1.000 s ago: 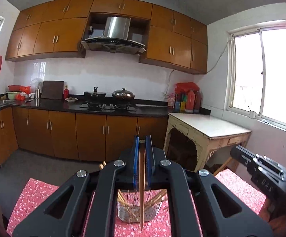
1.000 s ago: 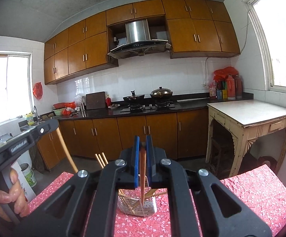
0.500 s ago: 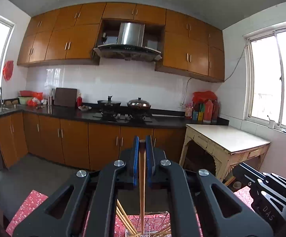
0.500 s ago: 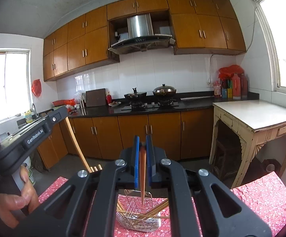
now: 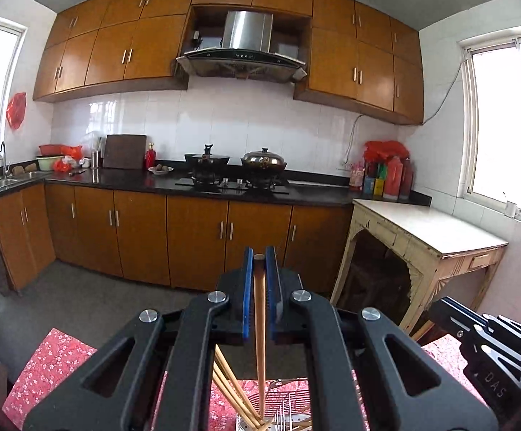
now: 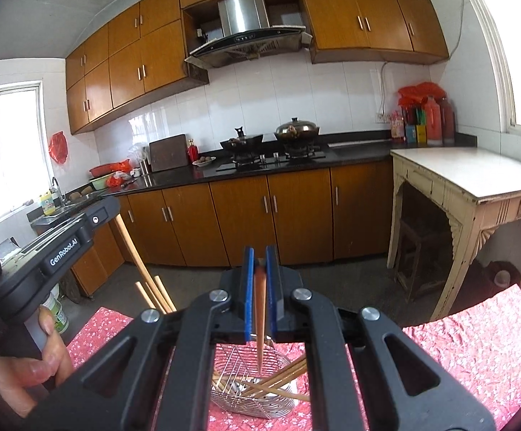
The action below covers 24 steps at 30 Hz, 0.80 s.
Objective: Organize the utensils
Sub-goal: 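Lower both chopsticks into the wire holder from above, then open both tools to release the chopsticks into the holder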
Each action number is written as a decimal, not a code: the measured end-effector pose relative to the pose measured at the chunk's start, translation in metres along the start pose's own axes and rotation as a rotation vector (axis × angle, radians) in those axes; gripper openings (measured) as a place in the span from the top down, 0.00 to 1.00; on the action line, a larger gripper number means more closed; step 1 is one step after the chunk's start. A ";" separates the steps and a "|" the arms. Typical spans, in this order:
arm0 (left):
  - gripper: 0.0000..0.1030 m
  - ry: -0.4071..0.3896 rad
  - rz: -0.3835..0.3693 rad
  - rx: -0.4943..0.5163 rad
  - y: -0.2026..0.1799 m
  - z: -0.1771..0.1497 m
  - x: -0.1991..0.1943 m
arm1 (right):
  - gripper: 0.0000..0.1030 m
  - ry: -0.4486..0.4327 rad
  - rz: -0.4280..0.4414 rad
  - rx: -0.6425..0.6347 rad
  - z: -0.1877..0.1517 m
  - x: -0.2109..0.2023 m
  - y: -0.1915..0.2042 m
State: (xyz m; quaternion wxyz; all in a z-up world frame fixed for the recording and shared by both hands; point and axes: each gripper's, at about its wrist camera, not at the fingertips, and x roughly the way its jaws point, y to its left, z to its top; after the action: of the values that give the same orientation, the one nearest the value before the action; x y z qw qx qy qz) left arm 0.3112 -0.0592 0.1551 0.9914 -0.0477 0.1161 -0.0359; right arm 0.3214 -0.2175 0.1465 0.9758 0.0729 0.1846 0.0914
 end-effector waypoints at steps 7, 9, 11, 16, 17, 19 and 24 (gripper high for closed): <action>0.48 0.020 0.028 -0.022 0.013 0.007 -0.003 | 0.68 0.011 -0.080 -0.006 -0.006 0.008 -0.007; 0.34 -0.013 0.056 -0.033 0.021 0.010 -0.014 | 0.52 -0.011 -0.105 0.012 -0.005 0.003 -0.013; 0.34 -0.015 0.064 -0.028 0.025 0.013 -0.020 | 0.52 -0.016 -0.117 0.024 -0.003 -0.002 -0.019; 0.31 -0.022 0.090 -0.032 0.041 0.016 -0.040 | 0.42 -0.040 -0.160 0.034 -0.001 -0.025 -0.026; 0.30 -0.022 0.094 -0.035 0.045 0.016 -0.045 | 0.38 -0.045 -0.165 0.035 0.000 -0.029 -0.026; 0.28 -0.019 0.100 -0.041 0.051 0.016 -0.053 | 0.33 -0.057 -0.178 0.030 0.000 -0.039 -0.026; 0.18 -0.017 0.114 -0.026 0.064 0.007 -0.080 | 0.15 -0.081 -0.187 0.012 -0.007 -0.067 -0.019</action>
State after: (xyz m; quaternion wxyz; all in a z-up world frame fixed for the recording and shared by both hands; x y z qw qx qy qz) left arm 0.2392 0.0120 0.1733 0.9921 -0.0542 0.1107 0.0228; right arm 0.2605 -0.2489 0.1604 0.9863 0.0651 0.1517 -0.0043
